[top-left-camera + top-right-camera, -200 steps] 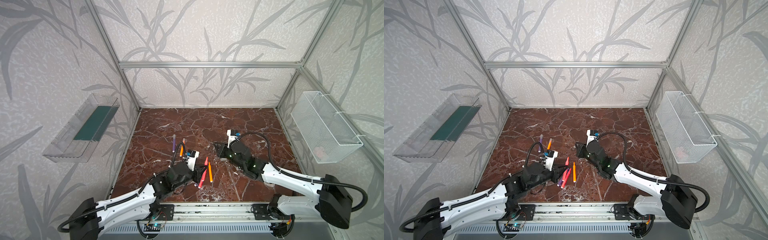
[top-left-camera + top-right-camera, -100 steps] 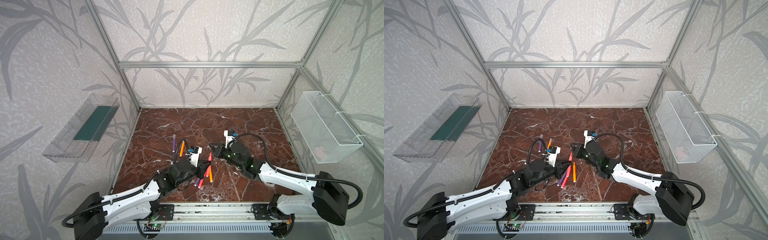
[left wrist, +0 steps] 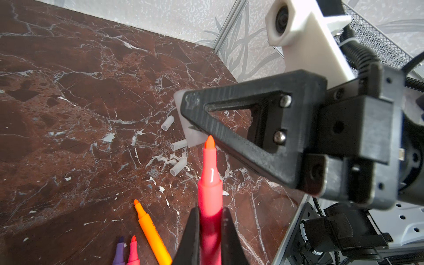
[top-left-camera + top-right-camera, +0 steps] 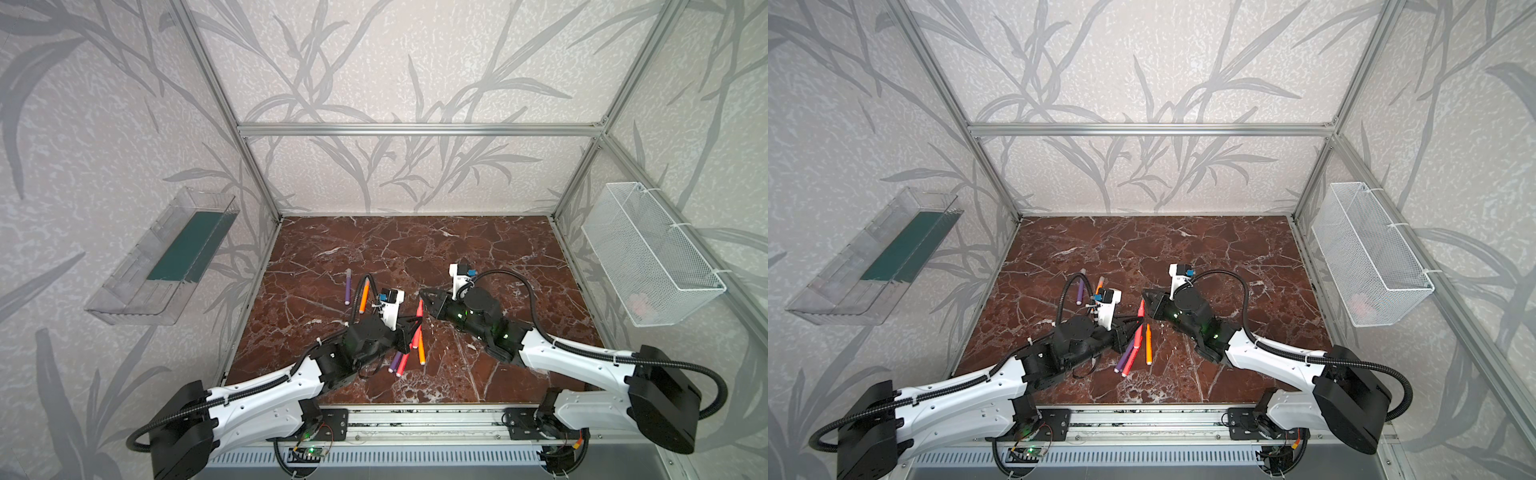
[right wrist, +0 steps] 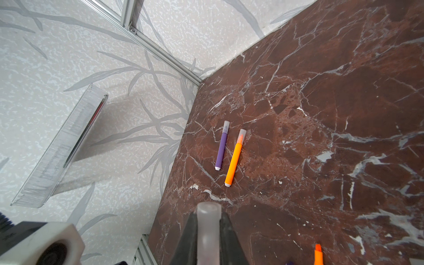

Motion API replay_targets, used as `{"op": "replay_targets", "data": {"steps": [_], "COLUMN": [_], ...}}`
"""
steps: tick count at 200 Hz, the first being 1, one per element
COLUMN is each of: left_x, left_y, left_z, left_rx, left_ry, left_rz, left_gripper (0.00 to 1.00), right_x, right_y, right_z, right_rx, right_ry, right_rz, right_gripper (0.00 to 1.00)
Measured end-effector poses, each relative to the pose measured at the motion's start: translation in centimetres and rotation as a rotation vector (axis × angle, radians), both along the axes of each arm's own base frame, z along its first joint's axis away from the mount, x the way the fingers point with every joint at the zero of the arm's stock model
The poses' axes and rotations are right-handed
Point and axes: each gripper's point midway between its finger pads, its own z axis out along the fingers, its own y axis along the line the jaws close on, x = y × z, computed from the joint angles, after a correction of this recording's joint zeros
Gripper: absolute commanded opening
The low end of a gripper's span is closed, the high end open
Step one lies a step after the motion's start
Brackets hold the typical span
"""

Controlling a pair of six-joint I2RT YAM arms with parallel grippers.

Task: Insert pens into pen caps
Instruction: Put on the pen cap to the pen.

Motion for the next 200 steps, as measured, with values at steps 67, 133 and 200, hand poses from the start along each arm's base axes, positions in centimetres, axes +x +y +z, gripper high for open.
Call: {"op": "replay_targets", "data": {"steps": [67,133,200], "left_x": [0.3,0.5,0.8], "left_y": [-0.6,-0.4,-0.2], "left_z": [-1.0,-0.5,-0.4], "left_rx": [0.027,0.018,0.016], "left_ry": [0.021,0.012,0.011], "left_rz": [-0.004,0.007,0.014], "left_gripper": [0.0,0.0,0.0], "right_x": [0.0,-0.3,-0.5], "right_y": [0.0,0.1,0.1], "right_z": [0.1,0.5,0.8], "right_rx": [0.0,0.008,0.013], "right_ry": [-0.004,-0.01,-0.018], "right_rz": [-0.004,0.001,0.001], "right_gripper": [0.0,0.0,0.0]}}
